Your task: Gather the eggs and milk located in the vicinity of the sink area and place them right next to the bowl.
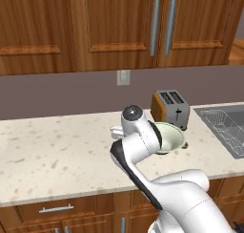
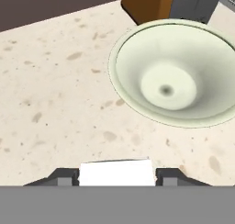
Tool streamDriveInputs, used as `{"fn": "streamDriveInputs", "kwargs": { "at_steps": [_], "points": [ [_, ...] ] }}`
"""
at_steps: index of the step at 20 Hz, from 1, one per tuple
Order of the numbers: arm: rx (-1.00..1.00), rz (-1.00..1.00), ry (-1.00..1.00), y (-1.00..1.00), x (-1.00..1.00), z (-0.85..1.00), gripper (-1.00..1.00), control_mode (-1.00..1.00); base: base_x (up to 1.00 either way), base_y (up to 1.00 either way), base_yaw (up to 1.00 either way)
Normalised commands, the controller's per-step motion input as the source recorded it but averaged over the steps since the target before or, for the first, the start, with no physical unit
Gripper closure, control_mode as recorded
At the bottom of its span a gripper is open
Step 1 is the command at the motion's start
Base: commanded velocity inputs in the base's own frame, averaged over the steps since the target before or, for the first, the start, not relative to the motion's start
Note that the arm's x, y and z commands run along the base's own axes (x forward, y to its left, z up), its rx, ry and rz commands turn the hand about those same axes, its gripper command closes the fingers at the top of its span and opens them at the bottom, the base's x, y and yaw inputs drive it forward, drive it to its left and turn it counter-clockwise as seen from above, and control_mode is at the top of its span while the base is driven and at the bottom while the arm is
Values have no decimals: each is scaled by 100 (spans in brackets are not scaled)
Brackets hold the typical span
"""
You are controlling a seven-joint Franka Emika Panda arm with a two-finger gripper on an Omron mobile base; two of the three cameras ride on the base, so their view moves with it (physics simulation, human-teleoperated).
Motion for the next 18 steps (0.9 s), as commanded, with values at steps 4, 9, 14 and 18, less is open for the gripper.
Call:
{"fn": "streamDriveInputs", "kwargs": {
  "at_steps": [4, 9, 14, 18],
  "points": [
    [0, -28, 0, 0, 22, -12, 100, -100, 0, 0, 0],
    [3, -31, 0, 0, 26, -14, 100, -100, 0, 0, 0],
    [1, -27, 0, 0, 30, -14, 100, -100, 0, 0, 0],
    [4, -21, 0, -11, 30, -14, 100, -100, 0, 0, 0]
  ]
}}
